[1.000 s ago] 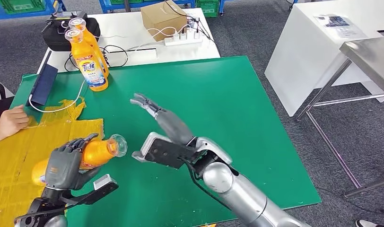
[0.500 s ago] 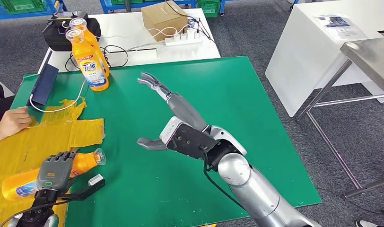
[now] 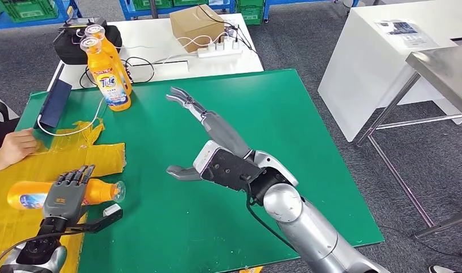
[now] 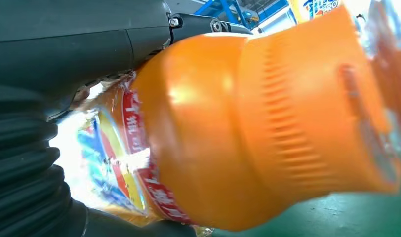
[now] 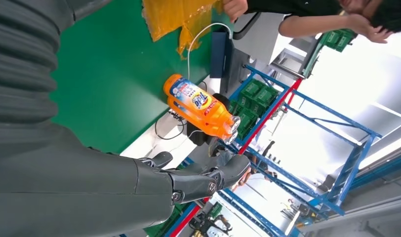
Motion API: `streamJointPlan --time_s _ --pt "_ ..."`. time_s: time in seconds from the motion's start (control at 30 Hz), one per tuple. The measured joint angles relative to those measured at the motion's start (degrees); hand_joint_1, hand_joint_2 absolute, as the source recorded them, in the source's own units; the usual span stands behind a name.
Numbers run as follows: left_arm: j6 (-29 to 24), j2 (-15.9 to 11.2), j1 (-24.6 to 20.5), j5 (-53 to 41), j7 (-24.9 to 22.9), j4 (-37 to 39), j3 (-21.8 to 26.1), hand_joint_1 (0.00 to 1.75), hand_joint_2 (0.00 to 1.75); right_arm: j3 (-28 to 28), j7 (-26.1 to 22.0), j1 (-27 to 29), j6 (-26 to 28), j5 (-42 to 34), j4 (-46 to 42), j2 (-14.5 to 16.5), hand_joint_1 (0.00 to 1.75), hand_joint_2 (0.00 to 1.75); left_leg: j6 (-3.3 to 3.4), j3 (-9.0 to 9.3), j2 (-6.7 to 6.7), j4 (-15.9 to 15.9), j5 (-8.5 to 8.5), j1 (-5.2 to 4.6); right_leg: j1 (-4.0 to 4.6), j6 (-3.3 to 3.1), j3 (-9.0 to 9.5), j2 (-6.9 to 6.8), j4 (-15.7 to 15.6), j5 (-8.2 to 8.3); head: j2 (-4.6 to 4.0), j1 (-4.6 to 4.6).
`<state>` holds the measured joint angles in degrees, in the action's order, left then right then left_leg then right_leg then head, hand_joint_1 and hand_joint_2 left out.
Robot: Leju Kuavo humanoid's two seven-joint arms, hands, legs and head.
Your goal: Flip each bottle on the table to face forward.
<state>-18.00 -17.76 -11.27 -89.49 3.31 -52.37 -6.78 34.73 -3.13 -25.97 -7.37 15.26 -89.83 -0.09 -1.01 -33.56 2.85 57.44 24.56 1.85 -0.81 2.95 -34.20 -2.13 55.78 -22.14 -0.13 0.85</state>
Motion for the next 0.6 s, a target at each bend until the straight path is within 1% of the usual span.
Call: streamJointPlan --time_s 0.17,0.3,0.37,0.43,0.5,0.57,0.6 --pt "-0.4 -1.0 0.2 0.0 -1.3 -0.5 -0.8 0.0 1.75 0.0 -0.1 0.1 0.2 0.4 0.0 -0.3 0.0 1.75 -0.04 0.04 0.06 0.0 -0.04 0.01 0.01 -0.06 -0.04 0.03 0.1 0.04 0.0 0.0" --pt "-0.7 -1.8 2.5 0.7 1.5 -4.9 0.2 0.0 1.75 -0.3 -0.9 0.9 0.8 1.0 -0.6 -0.9 0.0 0.0 -0.06 -0.01 0.11 0.0 -0.05 0.02 0.02 -0.08 -0.17 0.05 0.1 0.06 0.0 0.0" --pt "-1.2 -1.8 4.4 2.1 3.1 -8.7 1.6 0.0 1.75 -0.6 -1.5 1.7 1.2 1.1 -1.0 -1.2 0.0 0.0 -0.06 -0.12 0.11 0.0 -0.06 0.02 0.02 -0.09 -0.31 0.05 0.1 0.06 0.0 0.0" --pt "-2.4 -1.2 6.4 3.0 3.3 -13.0 3.6 0.0 1.75 -1.1 -1.9 2.8 1.3 1.4 -1.4 -1.5 0.0 0.0 -0.03 -0.31 0.11 0.1 -0.09 0.01 0.02 -0.09 -0.51 0.04 0.1 0.07 0.0 0.0" --pt "-4.8 0.0 7.9 3.5 2.7 -17.5 6.2 0.0 1.75 -1.5 -2.1 3.9 1.4 1.8 -1.8 -1.6 0.0 0.0 0.01 -0.54 0.1 0.1 -0.13 0.0 0.02 -0.11 -0.67 0.03 0.1 0.09 0.0 0.0" --pt "-8.4 1.6 9.0 6.8 3.5 -22.2 9.3 0.0 1.75 -1.7 -2.4 4.9 1.5 2.2 -2.0 -1.7 0.0 0.0 0.03 -0.65 0.11 0.1 -0.15 -0.01 0.02 -0.11 -0.74 0.03 0.1 0.1 0.0 0.0" --pt "-9.4 2.0 9.2 7.9 3.8 -23.3 10.1 0.0 1.75 -1.7 -2.5 5.1 1.5 2.3 -2.1 -1.8 0.0 0.0 0.03 -0.66 0.12 0.1 -0.14 -0.02 0.02 -0.11 -0.75 0.03 0.1 0.1 0.0 0.0"
